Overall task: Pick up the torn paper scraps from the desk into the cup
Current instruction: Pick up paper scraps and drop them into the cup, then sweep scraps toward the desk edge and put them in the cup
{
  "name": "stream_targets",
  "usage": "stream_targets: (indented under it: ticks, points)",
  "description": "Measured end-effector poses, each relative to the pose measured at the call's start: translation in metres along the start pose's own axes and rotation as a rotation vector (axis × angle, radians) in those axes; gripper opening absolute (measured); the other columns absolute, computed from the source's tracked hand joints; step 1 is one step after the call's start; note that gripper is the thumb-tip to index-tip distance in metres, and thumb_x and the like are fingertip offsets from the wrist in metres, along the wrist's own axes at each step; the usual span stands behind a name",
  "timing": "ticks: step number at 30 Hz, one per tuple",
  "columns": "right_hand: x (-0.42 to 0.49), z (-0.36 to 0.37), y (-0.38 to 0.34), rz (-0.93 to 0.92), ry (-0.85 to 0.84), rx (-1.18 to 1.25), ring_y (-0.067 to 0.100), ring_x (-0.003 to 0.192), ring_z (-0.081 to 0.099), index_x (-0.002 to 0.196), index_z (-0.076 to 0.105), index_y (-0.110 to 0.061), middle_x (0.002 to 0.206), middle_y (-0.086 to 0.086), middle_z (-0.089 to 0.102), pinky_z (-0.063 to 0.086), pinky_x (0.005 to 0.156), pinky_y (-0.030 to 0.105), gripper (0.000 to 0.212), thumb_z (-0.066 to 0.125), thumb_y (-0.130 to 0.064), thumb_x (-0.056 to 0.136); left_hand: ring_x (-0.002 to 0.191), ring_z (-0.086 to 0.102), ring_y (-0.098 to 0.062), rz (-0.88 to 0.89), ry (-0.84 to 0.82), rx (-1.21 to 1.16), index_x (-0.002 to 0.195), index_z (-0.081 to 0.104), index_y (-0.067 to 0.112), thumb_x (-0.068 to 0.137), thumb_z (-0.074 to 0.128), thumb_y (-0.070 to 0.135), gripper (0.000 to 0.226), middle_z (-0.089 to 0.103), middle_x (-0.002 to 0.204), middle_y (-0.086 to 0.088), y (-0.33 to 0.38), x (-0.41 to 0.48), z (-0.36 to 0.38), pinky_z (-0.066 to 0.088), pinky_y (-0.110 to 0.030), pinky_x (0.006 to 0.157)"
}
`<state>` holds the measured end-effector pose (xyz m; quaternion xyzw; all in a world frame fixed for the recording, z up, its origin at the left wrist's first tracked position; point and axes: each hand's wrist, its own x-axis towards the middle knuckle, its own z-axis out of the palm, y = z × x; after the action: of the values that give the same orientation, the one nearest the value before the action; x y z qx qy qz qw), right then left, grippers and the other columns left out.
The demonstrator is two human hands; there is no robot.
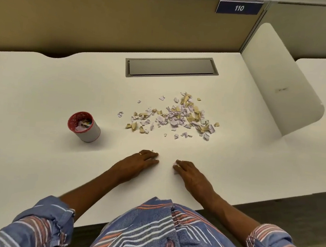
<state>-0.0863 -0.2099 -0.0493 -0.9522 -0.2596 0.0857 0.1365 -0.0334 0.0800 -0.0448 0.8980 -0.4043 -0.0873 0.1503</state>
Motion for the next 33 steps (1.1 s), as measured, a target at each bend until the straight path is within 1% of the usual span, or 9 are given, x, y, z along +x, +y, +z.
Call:
stream_targets:
  ticks: [3,7,12,17,20,22,26,28,33]
  points:
    - [0.003,-0.004,0.002,-0.008,-0.011,0.003,0.032,0.132,0.050,0.138,0.055,-0.010,0.145,0.013,0.052,0.056,0.093,0.042,0.058,0.058,0.010,0.084,0.141,0.035,-0.023,-0.085,0.024,-0.040,0.148,0.041,0.020,0.101,0.038,0.006,0.049,0.037,0.155,-0.003,0.002,-0.011,0.006,0.036,-0.033,0.115]
    - [0.005,-0.007,0.004,-0.015,-0.032,-0.007,0.030,0.136,0.044,0.141,0.051,-0.010,0.149,0.010,0.048,0.054,0.094,0.041,0.058,0.050,0.007,0.086,0.138,0.038,-0.020,-0.160,0.027,-0.051,0.146,0.043,0.021,0.101,0.038,0.007,0.048,0.042,0.150,-0.001,0.001,-0.015,0.011,0.035,-0.027,0.112]
    - [0.014,-0.010,0.004,-0.015,-0.011,-0.035,0.028,0.122,0.055,0.133,0.058,-0.011,0.133,0.008,0.060,0.054,0.089,0.037,0.040,0.053,-0.002,0.094,0.132,0.043,-0.016,-0.190,0.000,-0.030,0.138,0.050,0.028,0.099,0.030,0.040,0.045,0.045,0.142,0.004,-0.001,-0.006,0.013,0.037,-0.030,0.108]
    - [0.028,-0.015,-0.003,0.029,0.018,-0.043,0.027,0.111,0.056,0.128,0.059,-0.017,0.120,0.004,0.062,0.053,0.080,0.041,0.034,0.052,-0.008,0.096,0.130,0.044,-0.016,-0.239,0.052,-0.012,0.140,0.049,0.020,0.103,0.040,0.018,0.038,0.048,0.141,0.002,0.004,-0.005,0.007,0.044,-0.029,0.101]
    - [0.033,-0.016,-0.004,0.055,0.109,0.034,0.028,0.106,0.061,0.120,0.066,-0.015,0.115,0.007,0.066,0.053,0.084,0.038,0.026,0.056,-0.011,0.096,0.129,0.046,-0.017,-0.277,0.054,-0.001,0.138,0.052,0.023,0.102,0.041,0.025,0.037,0.049,0.140,0.002,0.008,-0.008,0.004,0.044,-0.032,0.102]
    - [0.038,-0.017,-0.006,0.070,0.150,0.064,0.027,0.104,0.063,0.116,0.068,-0.014,0.112,0.007,0.069,0.052,0.086,0.035,0.022,0.057,-0.015,0.098,0.124,0.052,-0.020,-0.307,0.131,-0.061,0.132,0.059,0.019,0.102,0.044,0.027,0.035,0.056,0.134,-0.001,0.010,-0.007,0.004,0.044,-0.032,0.101]
    - [0.055,-0.021,-0.019,0.108,0.232,0.204,0.025,0.097,0.068,0.108,0.073,-0.012,0.105,0.005,0.073,0.054,0.087,0.034,0.016,0.063,-0.017,0.096,0.108,0.064,-0.027,-0.395,0.357,-0.257,0.113,0.073,0.005,0.092,0.062,0.004,0.024,0.069,0.115,-0.011,0.019,-0.007,-0.005,0.048,-0.026,0.092]
    - [0.066,-0.024,-0.030,0.184,0.289,0.345,0.022,0.092,0.071,0.101,0.076,-0.013,0.099,0.003,0.076,0.056,0.085,0.033,0.012,0.068,-0.017,0.093,0.102,0.067,-0.024,-0.454,0.487,-0.346,0.109,0.075,0.005,0.089,0.065,0.000,0.022,0.071,0.110,-0.009,0.021,-0.008,-0.012,0.048,-0.020,0.091]
    - [0.097,-0.031,-0.053,0.359,0.260,0.683,0.014,0.082,0.073,0.098,0.078,-0.014,0.094,0.000,0.078,0.059,0.084,0.040,0.011,0.071,-0.019,0.089,0.098,0.067,-0.006,-0.544,0.722,-0.555,0.109,0.074,0.015,0.090,0.066,0.005,0.023,0.071,0.107,0.004,0.019,-0.021,-0.030,0.056,-0.029,0.084]
